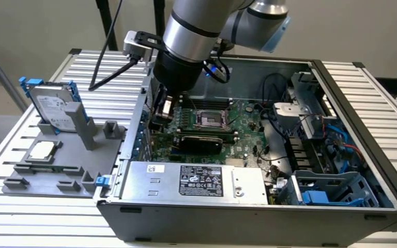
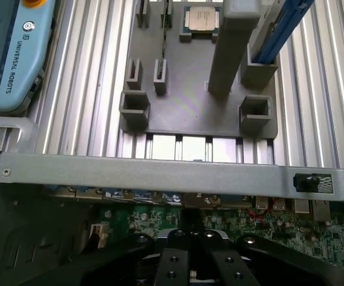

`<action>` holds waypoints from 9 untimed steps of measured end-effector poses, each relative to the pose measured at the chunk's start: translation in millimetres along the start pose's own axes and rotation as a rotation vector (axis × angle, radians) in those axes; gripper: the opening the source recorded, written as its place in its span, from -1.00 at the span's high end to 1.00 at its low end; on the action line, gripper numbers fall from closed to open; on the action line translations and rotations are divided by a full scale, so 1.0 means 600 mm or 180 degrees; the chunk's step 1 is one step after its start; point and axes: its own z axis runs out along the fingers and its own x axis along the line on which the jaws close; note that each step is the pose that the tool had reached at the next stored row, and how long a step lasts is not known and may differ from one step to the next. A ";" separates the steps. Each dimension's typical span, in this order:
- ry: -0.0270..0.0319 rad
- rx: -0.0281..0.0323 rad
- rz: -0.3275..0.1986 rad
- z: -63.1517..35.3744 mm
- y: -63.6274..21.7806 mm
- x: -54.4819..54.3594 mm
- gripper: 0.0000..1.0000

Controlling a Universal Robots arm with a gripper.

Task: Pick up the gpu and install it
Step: 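Press down on the gpu until it lock into place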

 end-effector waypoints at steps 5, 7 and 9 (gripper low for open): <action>-0.0019 -0.0007 0.0049 0.001 0.002 0.000 0.79; -0.0026 -0.0009 0.0070 0.001 0.002 0.000 0.79; -0.0033 -0.0011 0.0089 0.001 0.002 0.000 0.79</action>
